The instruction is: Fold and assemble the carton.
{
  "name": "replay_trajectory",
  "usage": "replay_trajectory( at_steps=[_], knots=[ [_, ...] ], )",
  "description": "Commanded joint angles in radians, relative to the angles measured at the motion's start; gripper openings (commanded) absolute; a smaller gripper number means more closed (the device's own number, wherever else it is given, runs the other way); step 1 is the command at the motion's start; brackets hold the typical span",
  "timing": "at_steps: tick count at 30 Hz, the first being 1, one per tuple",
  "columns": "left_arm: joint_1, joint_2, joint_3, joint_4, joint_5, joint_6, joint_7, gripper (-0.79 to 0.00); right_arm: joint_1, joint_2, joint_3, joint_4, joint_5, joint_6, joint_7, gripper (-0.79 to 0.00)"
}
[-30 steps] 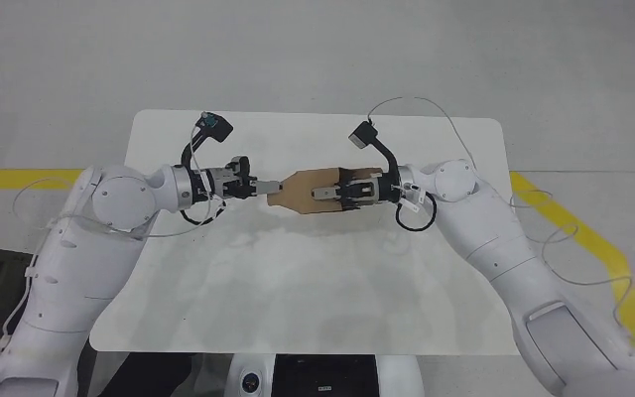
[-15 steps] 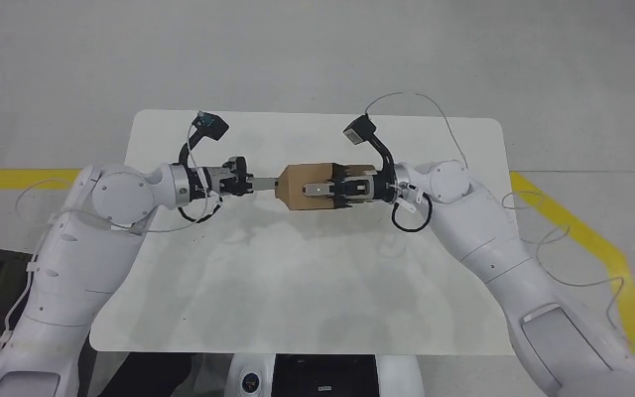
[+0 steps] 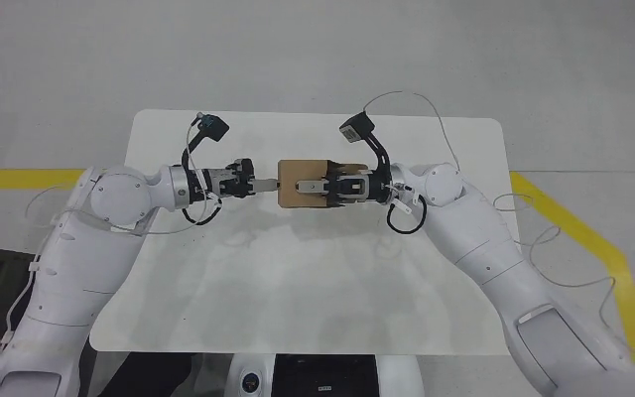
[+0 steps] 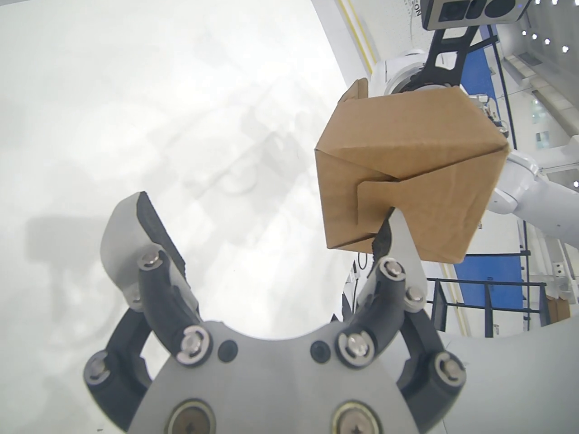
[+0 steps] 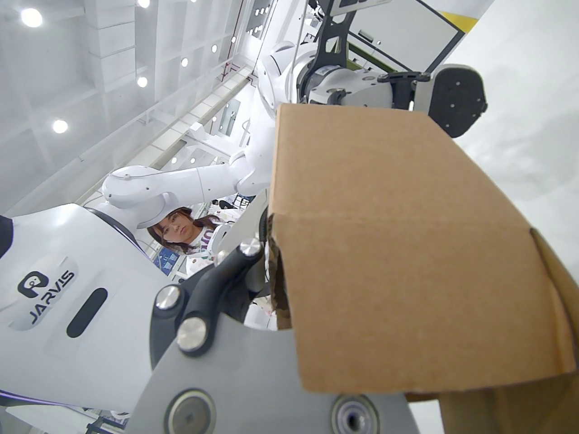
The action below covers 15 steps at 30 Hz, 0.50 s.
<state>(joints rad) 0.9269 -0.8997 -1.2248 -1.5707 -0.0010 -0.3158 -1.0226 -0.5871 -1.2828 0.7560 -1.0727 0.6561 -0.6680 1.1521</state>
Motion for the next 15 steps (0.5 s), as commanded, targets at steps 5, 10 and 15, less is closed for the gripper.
replay_trajectory(
  at_steps=[5,10,15],
  knots=[
    [-0.013,-0.004,0.008,0.038,-0.073,0.001,-0.025,0.0,0.0,-0.003,-0.002,-0.004,0.007,-0.008,-0.008,-0.785],
    [-0.026,-0.009,0.03,0.052,-0.109,-0.004,-0.043,0.0,0.001,-0.004,-0.003,-0.007,0.008,-0.012,-0.012,-0.785],
    [-0.038,-0.015,0.052,0.064,-0.129,-0.002,-0.049,0.0,0.001,-0.005,-0.004,-0.01,0.01,-0.014,-0.014,-0.785]
  ],
)
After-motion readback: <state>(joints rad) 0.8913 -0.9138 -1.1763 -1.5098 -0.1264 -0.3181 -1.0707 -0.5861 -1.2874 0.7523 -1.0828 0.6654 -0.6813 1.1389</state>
